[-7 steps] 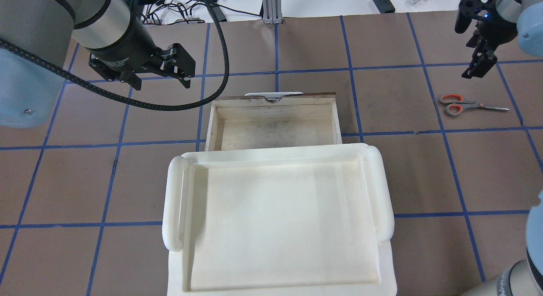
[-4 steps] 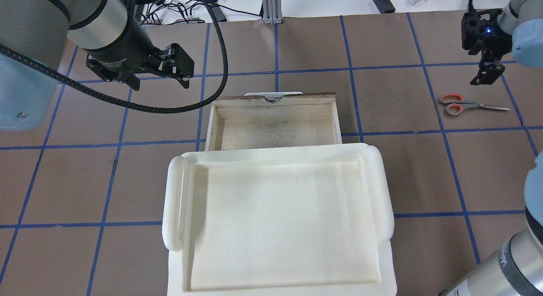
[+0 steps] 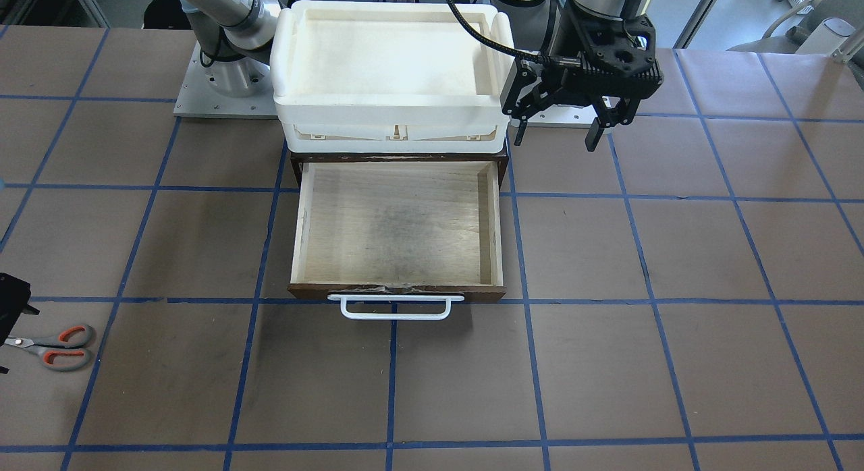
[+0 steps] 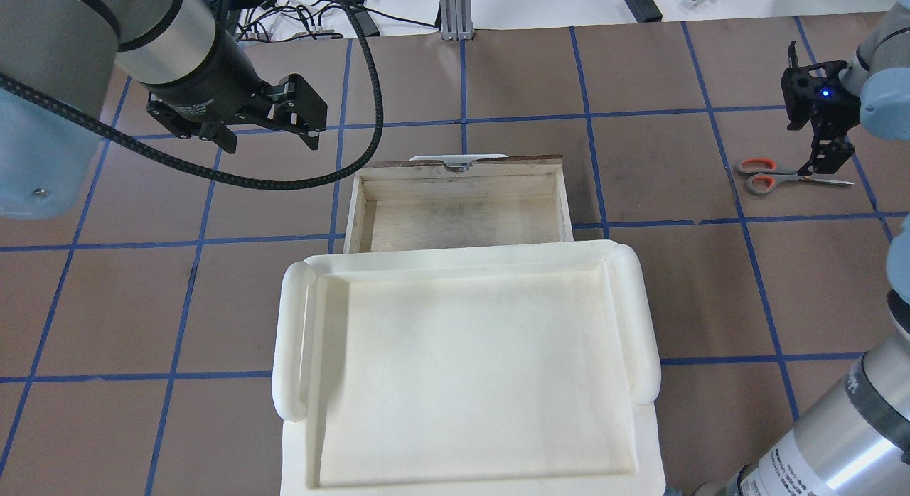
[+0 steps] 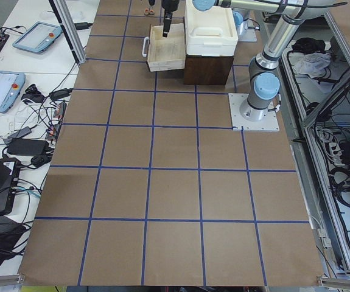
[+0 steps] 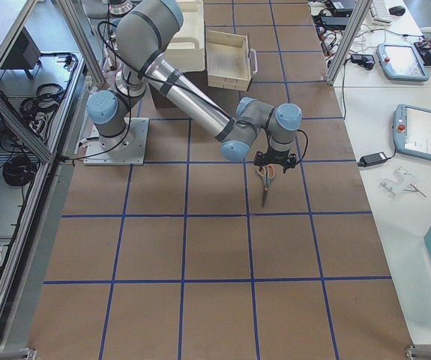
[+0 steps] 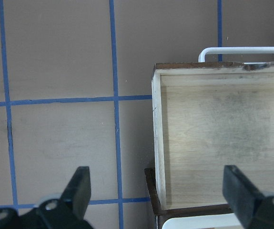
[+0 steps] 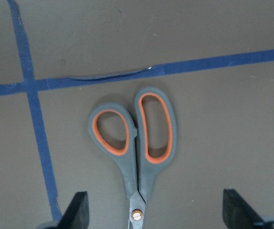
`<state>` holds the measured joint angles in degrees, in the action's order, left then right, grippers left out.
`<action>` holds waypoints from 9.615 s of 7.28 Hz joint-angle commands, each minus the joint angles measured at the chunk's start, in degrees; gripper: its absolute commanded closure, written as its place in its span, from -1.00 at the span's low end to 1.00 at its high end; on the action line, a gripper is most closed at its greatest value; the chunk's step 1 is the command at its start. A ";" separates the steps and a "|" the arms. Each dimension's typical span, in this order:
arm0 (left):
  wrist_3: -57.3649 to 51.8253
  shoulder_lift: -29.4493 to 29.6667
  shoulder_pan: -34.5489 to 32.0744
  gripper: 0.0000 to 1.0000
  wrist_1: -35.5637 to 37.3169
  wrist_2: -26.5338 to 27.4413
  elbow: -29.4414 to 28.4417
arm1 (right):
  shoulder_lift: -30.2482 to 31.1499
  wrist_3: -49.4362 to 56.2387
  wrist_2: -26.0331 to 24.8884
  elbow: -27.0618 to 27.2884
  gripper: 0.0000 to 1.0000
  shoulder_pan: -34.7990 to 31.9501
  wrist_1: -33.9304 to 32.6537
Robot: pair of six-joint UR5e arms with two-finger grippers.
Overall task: Put scissors in drawer and close it
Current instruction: 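Move the right gripper outward over the orange-and-grey scissors, then lower the right gripper and close it on the scissors handles, then lift the scissors and carry them with the right gripper over the drawer, then lower the scissors into the drawer and open the right gripper, then raise the right gripper away from the drawer while the left arm moves toward the drawer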
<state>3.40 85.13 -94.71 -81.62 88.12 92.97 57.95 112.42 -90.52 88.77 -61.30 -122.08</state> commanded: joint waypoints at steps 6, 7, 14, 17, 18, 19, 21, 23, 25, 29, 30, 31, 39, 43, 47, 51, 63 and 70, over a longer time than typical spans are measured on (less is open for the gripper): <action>-0.06 -1.02 -0.21 -1.00 -0.47 -1.90 1.16 | -5.13 1.75 -0.71 0.00 -0.79 0.75 -1.84; -0.15 -1.28 -0.13 -1.00 -0.47 -1.55 1.25 | -5.04 1.84 -0.88 0.00 0.03 0.75 -1.84; 0.02 -1.03 -0.48 -1.00 -0.47 -1.20 1.52 | -0.14 3.43 -1.06 -0.44 1.00 -0.13 -0.53; -6.01 -1.38 0.22 -1.00 0.23 3.02 1.43 | 5.48 1.68 -0.88 -0.44 1.00 -4.07 2.01; -6.04 -1.46 0.22 -1.00 0.24 3.11 1.25 | 8.29 -0.07 -0.97 -0.44 1.00 -6.00 4.29; -5.69 -1.64 0.14 -1.00 0.15 3.11 1.25 | 11.62 -2.44 -0.88 -0.44 1.00 -7.68 8.22; -3.77 -1.64 0.14 -1.00 -0.03 3.28 1.16 | 16.91 -9.74 -0.53 -0.44 1.00 -12.32 14.48; 0.09 -1.20 0.14 -1.00 -2.21 2.85 0.38 | 19.55 -18.50 -0.36 -0.44 1.00 -18.38 18.27; 0.29 -1.64 0.14 -1.00 -4.59 3.11 0.11 | 20.79 -25.53 -0.26 -0.44 1.00 -26.37 19.86; -0.50 -3.13 0.05 -1.00 -5.30 3.28 1.16 | 20.45 -40.51 3.13 -0.44 1.00 -42.47 20.74; -0.50 -2.61 0.05 -1.00 -5.21 2.76 1.60 | 20.01 -40.61 3.77 -0.44 1.00 -43.37 20.83; -0.59 -2.95 0.22 -1.00 -5.13 2.32 1.78 | 18.96 -40.96 4.04 -0.44 1.00 -44.85 20.83; -1.03 -3.57 0.31 -1.00 -4.95 2.84 1.78 | 12.10 -49.49 3.78 -0.26 1.00 -52.60 18.55; -0.76 -2.17 0.66 -1.00 -4.16 2.84 0.46 | 9.64 -50.36 4.04 -0.09 1.00 -52.60 18.11; 0.21 -1.73 0.40 -1.00 -4.86 2.41 1.43 | 8.58 -53.26 4.04 0.26 1.00 -52.69 18.28; -0.15 -1.55 0.31 -1.00 -5.30 2.23 2.31 | 8.49 -54.67 4.04 0.26 0.33 -53.57 18.20; 4.31 3.71 -0.48 -1.00 -0.50 2.06 1.96 | 22.89 -98.15 2.90 -0.97 -1.00 -37.86 17.48; 10.66 24.26 -10.75 -1.00 13.92 2.23 -9.71 | 27.82 -109.07 -5.71 -0.27 -1.00 -34.14 23.46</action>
<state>13.26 104.98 -103.58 -70.03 90.30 86.72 84.85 4.19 -93.77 88.24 -95.27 -100.50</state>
